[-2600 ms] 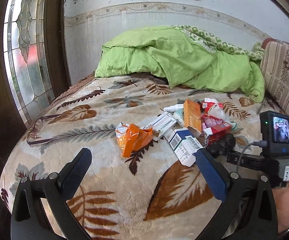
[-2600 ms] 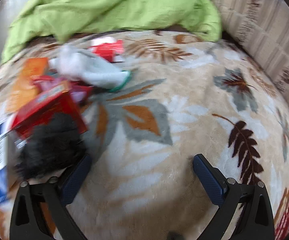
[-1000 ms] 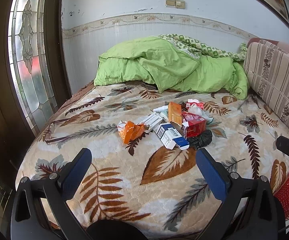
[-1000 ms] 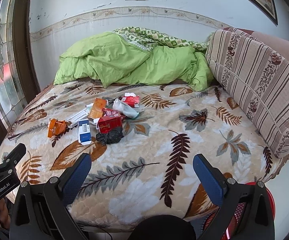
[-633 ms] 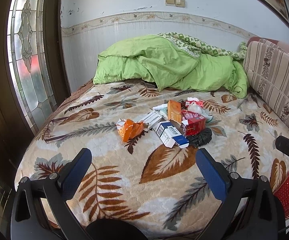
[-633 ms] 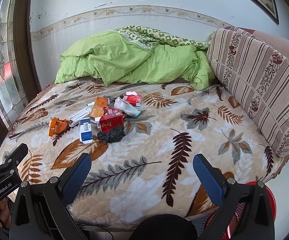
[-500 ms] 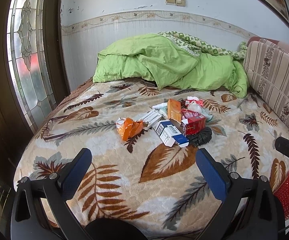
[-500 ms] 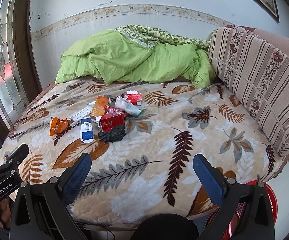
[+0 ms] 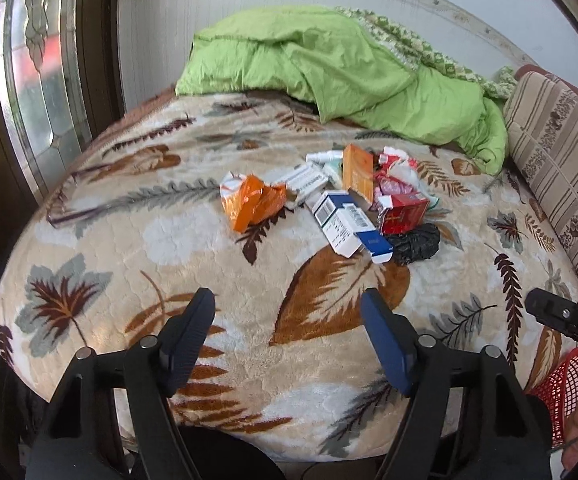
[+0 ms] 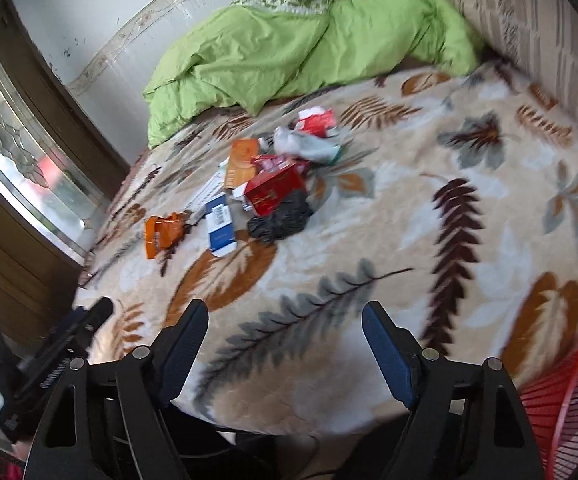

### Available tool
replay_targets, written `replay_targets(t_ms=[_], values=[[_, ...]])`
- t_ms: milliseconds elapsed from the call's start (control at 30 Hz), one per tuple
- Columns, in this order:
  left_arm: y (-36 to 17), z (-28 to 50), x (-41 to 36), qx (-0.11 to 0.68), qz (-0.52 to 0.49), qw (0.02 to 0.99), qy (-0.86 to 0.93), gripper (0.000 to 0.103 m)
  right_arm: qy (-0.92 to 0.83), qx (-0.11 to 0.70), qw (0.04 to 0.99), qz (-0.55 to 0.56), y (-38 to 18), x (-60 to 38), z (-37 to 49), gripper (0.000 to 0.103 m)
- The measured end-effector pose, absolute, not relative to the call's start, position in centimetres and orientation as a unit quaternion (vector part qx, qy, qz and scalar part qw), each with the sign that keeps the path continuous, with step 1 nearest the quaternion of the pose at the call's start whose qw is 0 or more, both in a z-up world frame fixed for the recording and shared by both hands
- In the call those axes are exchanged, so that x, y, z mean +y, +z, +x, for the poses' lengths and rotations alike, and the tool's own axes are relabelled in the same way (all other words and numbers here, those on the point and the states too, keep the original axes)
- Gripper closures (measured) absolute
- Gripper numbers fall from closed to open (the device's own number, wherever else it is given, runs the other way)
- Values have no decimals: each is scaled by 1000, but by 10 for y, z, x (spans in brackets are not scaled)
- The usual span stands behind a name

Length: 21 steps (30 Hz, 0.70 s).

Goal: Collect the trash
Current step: 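Grasp the black plastic bag with the right tool while the left tool grasps the blue-white medicine box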

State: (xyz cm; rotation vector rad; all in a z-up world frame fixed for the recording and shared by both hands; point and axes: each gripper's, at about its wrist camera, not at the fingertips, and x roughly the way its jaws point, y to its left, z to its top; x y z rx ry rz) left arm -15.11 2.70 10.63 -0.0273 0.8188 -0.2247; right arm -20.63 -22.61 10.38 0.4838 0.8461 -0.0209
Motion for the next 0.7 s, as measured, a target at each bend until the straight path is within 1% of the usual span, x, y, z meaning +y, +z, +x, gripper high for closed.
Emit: replay_targets(t_ms=[100,233,300,333,367,500,533,567,633,700], values=[[101,-132,26,416,-23,902,-115,29,7,416,873,255,96,-227,-178,20],[98,-103,15,428,-22,894,-128,40,3,432,850,302,78,-234,-128,20],[94,-82,10,444,-33,885,-133,42,-8,440,837,325,67,-239,-107,20],[93,-75,8,448,-35,884,-131,45,-13,440,832,338,62,-243,-98,22],[90,-65,5,452,-34,882,-128,45,-16,441,828,347,57,-245,-90,23],[78,-31,-9,477,-47,867,-136,45,-38,455,809,370,36,-252,-61,31],[75,-22,-15,484,-45,863,-138,45,-42,461,806,370,30,-252,-52,37],[72,-17,-18,486,-47,861,-139,45,-47,465,803,369,25,-252,-47,40],[67,-6,-28,490,-42,859,-144,45,-47,471,799,372,17,-253,-40,51],[64,3,-35,495,-40,855,-149,45,-39,475,797,371,13,-253,-38,57]])
